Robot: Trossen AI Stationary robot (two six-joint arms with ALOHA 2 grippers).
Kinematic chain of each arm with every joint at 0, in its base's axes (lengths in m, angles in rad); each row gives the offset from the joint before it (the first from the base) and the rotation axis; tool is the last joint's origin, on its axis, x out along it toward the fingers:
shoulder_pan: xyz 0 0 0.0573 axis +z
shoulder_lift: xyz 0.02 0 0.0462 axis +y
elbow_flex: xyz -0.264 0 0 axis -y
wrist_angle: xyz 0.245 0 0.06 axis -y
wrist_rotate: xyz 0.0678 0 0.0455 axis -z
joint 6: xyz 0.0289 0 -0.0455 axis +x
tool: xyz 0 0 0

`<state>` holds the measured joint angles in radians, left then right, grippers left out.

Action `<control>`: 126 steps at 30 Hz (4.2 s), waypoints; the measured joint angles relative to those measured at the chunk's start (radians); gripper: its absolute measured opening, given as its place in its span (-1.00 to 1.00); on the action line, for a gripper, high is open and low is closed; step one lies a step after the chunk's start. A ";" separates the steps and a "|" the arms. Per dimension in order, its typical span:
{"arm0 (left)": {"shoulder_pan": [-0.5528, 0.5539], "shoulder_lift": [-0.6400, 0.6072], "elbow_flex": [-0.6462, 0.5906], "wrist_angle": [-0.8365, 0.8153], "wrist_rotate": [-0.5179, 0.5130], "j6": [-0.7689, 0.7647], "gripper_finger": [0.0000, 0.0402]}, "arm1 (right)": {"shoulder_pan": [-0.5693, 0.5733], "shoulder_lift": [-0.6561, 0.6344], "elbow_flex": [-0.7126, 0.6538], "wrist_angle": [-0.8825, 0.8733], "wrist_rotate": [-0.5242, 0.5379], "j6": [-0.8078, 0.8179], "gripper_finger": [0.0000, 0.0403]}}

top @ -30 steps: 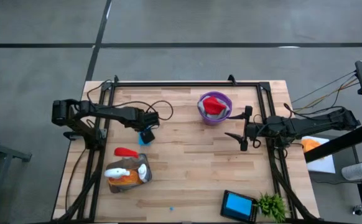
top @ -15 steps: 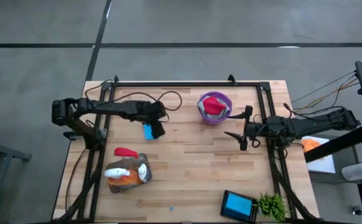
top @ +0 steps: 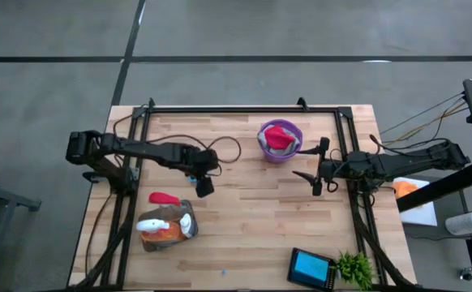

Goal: Pick & Place Kitchen Items
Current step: Put the light blue sponge into the black bin

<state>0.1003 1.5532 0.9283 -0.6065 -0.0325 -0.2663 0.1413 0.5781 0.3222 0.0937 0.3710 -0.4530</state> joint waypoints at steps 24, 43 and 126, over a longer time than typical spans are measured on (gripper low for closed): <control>-0.062 0.025 -0.089 -0.010 -0.114 -0.106 0.50 | 0.000 -0.004 0.000 0.002 0.011 -0.004 0.55; -0.062 0.140 -0.045 -0.002 -0.203 -0.083 -0.13 | 0.000 -0.005 0.000 0.003 0.033 -0.007 0.55; -0.167 -0.383 -0.022 0.656 0.220 0.542 -0.51 | 0.090 0.532 0.103 0.482 -0.320 0.224 0.55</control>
<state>-0.0662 1.1704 0.9060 0.0495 0.1880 0.2759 0.2309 1.1100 0.4248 0.5755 0.0513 -0.2290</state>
